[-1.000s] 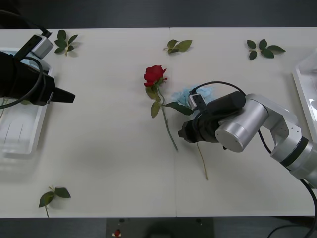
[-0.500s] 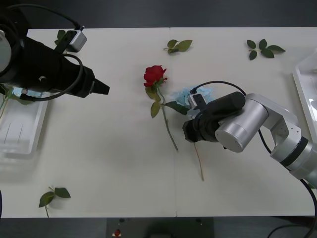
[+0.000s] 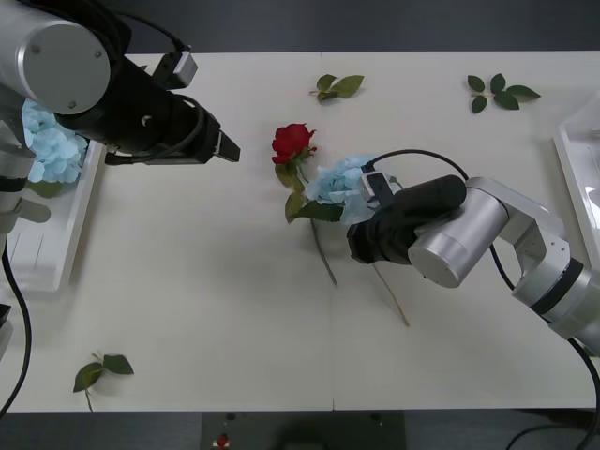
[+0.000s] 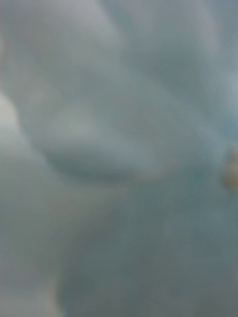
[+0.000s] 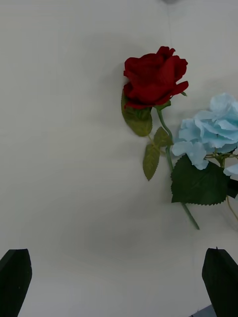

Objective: Put the red flowers into the right box and the blue flowers into the left box

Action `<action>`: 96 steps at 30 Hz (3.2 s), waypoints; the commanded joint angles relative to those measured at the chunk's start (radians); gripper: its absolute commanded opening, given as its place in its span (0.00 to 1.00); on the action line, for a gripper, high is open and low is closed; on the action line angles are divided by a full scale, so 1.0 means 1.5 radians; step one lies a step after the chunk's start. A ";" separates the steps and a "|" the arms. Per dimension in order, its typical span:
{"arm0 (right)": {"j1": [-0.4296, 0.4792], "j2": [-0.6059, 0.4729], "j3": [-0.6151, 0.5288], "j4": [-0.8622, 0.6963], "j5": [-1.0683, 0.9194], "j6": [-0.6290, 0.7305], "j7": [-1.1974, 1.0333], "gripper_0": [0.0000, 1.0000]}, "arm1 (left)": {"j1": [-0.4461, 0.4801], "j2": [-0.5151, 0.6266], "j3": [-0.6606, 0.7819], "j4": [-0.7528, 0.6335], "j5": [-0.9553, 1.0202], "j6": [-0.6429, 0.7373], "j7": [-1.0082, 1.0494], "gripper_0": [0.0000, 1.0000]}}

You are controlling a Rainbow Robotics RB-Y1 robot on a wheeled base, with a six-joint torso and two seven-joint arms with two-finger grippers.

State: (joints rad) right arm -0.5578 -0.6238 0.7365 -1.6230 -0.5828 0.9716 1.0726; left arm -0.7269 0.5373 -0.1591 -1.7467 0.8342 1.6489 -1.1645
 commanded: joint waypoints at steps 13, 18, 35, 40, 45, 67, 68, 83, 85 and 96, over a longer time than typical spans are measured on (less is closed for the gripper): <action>0.003 -0.063 -0.162 -0.014 -0.277 -0.015 0.141 0.00 | -0.121 0.002 -0.171 0.219 -0.039 -0.187 0.012 1.00; 0.003 -0.093 -0.203 -0.012 -0.468 -0.037 0.230 0.00 | -0.147 -0.006 -0.235 0.265 -0.050 -0.222 0.020 1.00; 0.003 -0.136 -0.209 0.012 -0.596 -0.058 0.439 0.67 | -0.162 -0.154 -0.258 0.335 -0.204 -0.224 0.049 1.00; 0.003 -0.151 -0.209 0.012 -0.602 -0.029 0.444 1.00 | -0.162 -0.175 -0.258 0.363 -0.222 -0.232 0.056 1.00; 0.003 -0.166 -0.209 0.013 -0.624 -0.016 0.443 1.00 | -0.164 -0.199 -0.258 0.400 -0.243 -0.262 0.061 1.00; 0.015 -0.292 -0.164 0.058 -0.957 -0.021 0.688 1.00 | -0.167 -0.227 -0.364 0.463 -0.286 -0.360 0.146 1.00; 0.015 -0.298 -0.161 0.059 -0.963 -0.021 0.700 1.00 | -0.167 -0.227 -0.366 0.464 -0.285 -0.360 0.146 1.00; 0.026 -0.383 -0.076 0.031 -0.945 -0.093 0.741 1.00 | -0.167 -0.234 -0.397 0.486 -0.295 -0.361 0.148 1.00; 0.026 -0.390 -0.062 0.014 -0.921 -0.119 0.736 1.00 | -0.167 -0.237 -0.397 0.498 -0.297 -0.365 0.147 1.00; 0.026 -0.355 -0.044 -0.055 -0.708 -0.154 0.541 1.00 | -0.166 -0.238 -0.397 0.508 -0.300 -0.371 0.145 1.00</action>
State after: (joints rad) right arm -0.5067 -1.1853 0.6928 -1.6794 -1.7000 0.7436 1.9553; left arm -0.9351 0.2007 -0.7330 -0.9750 0.3963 1.0954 -0.9602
